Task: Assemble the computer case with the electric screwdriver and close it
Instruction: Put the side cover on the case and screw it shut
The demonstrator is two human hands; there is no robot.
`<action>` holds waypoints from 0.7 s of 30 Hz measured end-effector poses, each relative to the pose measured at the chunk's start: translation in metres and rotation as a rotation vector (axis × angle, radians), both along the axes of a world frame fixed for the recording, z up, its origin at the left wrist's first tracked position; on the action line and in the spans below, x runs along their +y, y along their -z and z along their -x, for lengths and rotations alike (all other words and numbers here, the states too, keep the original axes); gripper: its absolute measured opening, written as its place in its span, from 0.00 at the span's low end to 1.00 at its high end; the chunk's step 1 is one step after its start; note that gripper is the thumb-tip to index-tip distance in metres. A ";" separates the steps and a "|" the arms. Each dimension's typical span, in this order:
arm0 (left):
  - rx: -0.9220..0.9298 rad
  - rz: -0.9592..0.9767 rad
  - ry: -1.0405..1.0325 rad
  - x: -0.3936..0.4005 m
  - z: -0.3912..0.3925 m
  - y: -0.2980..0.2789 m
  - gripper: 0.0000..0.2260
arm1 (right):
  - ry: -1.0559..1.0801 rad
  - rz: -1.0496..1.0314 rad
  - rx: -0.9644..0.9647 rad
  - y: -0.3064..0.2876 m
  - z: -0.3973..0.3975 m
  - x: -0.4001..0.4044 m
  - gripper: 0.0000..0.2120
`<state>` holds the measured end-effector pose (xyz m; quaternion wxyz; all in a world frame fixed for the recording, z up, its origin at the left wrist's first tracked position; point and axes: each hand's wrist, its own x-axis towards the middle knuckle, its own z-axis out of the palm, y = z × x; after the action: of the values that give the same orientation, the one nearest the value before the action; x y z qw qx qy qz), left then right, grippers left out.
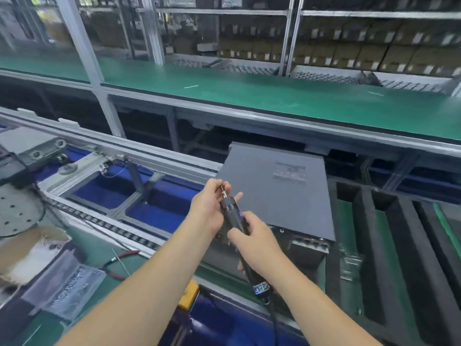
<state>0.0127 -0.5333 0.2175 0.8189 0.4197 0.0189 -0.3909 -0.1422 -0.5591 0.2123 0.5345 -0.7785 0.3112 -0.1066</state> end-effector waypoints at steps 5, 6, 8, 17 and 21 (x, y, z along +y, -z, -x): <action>0.056 -0.145 -0.056 0.056 -0.033 0.026 0.06 | 0.059 0.044 0.110 0.020 -0.040 0.071 0.10; 0.072 -0.166 -0.059 0.063 -0.036 0.032 0.06 | 0.068 0.050 0.136 0.024 -0.044 0.080 0.10; 0.105 -0.205 -0.049 0.072 -0.038 0.043 0.06 | 0.080 0.037 0.171 0.035 -0.048 0.093 0.09; 0.288 -0.244 0.208 0.068 -0.021 0.091 0.04 | 0.144 -0.148 0.275 0.074 -0.036 0.108 0.16; 0.289 -0.259 0.258 0.059 -0.020 0.093 0.05 | 0.139 -0.210 0.274 0.080 -0.031 0.104 0.31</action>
<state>0.0330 -0.4742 0.1246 0.6903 0.4599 0.1320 -0.5427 -0.1112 -0.4552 0.1319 0.5568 -0.7023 0.4436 -0.0034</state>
